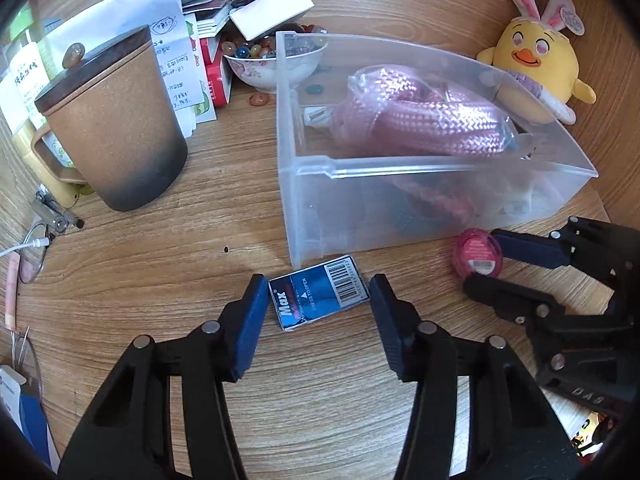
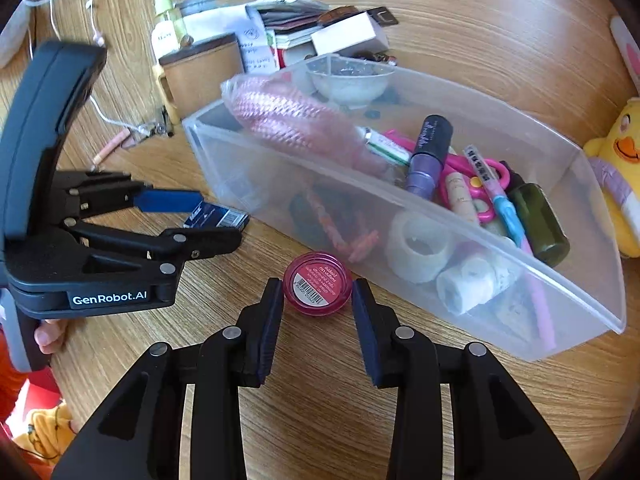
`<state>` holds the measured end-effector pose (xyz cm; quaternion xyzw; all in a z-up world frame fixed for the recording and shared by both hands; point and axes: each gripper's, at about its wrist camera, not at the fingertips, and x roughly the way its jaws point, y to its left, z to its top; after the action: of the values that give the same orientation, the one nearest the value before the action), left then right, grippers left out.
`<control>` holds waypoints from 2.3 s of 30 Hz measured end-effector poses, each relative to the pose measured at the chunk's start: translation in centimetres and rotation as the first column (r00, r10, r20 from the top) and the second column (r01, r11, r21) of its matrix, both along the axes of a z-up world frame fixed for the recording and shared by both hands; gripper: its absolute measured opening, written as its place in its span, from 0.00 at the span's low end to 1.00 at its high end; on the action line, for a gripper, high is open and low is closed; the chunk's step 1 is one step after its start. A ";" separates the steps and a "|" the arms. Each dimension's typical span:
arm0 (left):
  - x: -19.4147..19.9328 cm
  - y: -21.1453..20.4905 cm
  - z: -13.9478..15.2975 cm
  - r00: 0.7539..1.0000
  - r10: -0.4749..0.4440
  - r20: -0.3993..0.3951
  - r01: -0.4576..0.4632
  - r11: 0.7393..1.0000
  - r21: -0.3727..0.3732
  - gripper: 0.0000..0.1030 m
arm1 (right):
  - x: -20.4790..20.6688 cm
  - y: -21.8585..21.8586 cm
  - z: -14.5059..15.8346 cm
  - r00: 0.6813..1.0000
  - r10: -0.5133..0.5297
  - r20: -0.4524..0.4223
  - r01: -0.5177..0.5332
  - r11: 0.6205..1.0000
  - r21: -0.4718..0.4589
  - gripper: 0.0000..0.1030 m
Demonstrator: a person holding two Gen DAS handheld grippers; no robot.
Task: Organize objects
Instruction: 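Grasp the blue Max card box with the left gripper while the right grasps the pink lip balm tin, then drop the card box and lip balm tin into the clear box and open both grippers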
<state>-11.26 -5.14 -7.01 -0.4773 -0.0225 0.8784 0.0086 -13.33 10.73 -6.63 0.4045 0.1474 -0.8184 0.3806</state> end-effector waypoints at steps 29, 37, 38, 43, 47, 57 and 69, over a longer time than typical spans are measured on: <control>3.4 2.1 10.4 0.951 -0.034 -0.308 0.036 0.999 0.002 0.50 | 2.3 5.6 8.4 0.972 -0.137 -0.190 0.104 0.979 -0.173 0.31; 0.4 2.7 10.6 0.949 -0.019 -0.315 0.019 1.000 -0.004 0.50 | -1.1 6.6 8.3 0.956 -0.226 -0.188 0.192 0.965 -0.181 0.31; 0.0 2.7 10.5 0.950 -0.018 -0.311 0.018 1.000 -0.003 0.50 | -1.6 6.6 8.1 0.957 -0.228 -0.176 0.197 0.964 -0.179 0.31; -2.4 2.8 9.7 0.964 -0.027 -0.266 0.037 0.999 0.031 0.50 | -3.3 5.9 6.8 0.966 -0.222 -0.133 0.199 0.966 -0.163 0.31; -4.1 3.1 8.7 0.973 -0.039 -0.226 0.051 0.998 0.049 0.50 | -4.2 5.3 5.9 0.967 -0.229 -0.112 0.210 0.965 -0.154 0.31; -3.4 3.9 9.2 0.966 -0.068 -0.248 0.076 0.997 0.021 0.59 | -3.8 5.6 6.2 0.976 -0.191 -0.103 0.173 0.972 -0.157 0.41; 1.5 3.5 9.6 0.942 -0.046 -0.333 0.049 0.999 0.002 0.80 | -0.8 8.0 7.7 0.962 -0.215 -0.166 0.183 0.964 -0.191 0.75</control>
<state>-9.72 -1.65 2.61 -0.3224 -0.0137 0.9458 0.0358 -14.14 18.74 1.04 0.3045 0.0689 -0.8964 0.3145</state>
